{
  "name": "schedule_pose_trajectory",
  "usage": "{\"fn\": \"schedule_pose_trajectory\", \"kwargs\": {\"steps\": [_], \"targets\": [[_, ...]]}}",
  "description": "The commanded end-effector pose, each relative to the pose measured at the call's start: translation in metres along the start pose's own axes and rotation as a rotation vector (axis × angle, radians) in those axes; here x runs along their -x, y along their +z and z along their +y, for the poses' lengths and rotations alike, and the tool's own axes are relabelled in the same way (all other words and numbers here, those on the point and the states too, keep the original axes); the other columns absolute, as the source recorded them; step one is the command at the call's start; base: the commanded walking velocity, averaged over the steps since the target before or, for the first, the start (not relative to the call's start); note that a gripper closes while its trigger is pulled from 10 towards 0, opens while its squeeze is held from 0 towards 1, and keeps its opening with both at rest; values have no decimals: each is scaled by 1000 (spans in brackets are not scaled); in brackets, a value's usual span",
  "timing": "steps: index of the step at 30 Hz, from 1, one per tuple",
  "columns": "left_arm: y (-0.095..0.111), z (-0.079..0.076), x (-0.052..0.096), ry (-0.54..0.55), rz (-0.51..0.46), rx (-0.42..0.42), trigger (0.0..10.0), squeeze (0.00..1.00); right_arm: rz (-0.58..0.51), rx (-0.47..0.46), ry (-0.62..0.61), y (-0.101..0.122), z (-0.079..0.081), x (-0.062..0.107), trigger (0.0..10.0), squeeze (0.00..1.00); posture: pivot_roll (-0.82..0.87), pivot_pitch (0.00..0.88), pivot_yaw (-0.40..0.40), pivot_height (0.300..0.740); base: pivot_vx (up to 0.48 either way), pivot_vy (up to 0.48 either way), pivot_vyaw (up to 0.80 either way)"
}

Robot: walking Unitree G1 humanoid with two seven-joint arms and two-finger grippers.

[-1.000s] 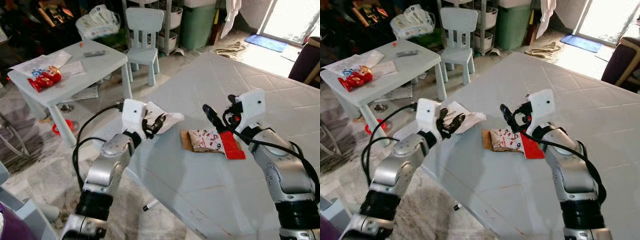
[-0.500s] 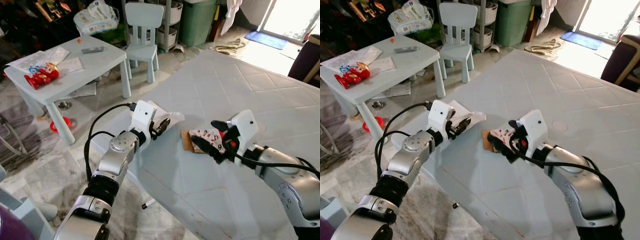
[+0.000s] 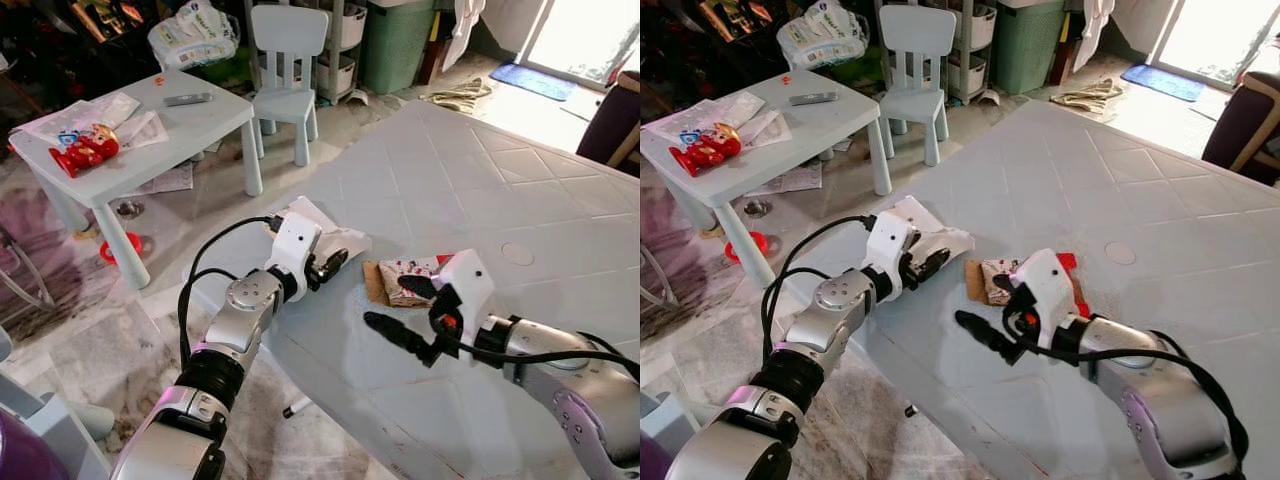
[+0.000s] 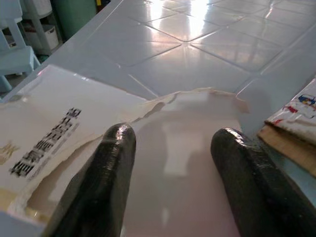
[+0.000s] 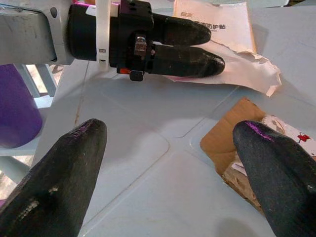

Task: Picking trash to rubbish bin

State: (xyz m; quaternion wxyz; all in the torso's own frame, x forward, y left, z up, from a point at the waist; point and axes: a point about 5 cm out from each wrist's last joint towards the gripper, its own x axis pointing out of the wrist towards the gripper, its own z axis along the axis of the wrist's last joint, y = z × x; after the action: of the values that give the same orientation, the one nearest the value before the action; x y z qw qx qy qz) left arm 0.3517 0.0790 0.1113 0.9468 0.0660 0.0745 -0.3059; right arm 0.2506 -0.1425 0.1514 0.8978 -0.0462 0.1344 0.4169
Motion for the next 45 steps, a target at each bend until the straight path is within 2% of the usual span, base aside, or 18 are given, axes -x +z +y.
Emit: {"fn": "schedule_pose_trajectory", "kwargs": {"steps": [1,14,29,37,45], "targets": [[0,0,0,-6,-7,-3,0,0,-2,15,16,3,1,2,10000,0,-41,31,-88,740,0,0,0],[-1,0,-1,-15,-17,1,0,0,2,31,35,5,0,-2,10000,0,-35,2,-87,740,0,0,0],[2,1,0,0,-49,58,0,0,3,34,51,7,4,-2,10000,0,-42,53,-95,740,0,0,0],[8,7,1,30,-80,89,0,0,-5,36,58,9,5,-5,10000,0,-42,82,-98,740,0,0,0],[14,4,-1,34,-108,100,0,0,-18,65,34,13,2,-6,10000,0,-50,100,-95,740,0,0,0]]}}
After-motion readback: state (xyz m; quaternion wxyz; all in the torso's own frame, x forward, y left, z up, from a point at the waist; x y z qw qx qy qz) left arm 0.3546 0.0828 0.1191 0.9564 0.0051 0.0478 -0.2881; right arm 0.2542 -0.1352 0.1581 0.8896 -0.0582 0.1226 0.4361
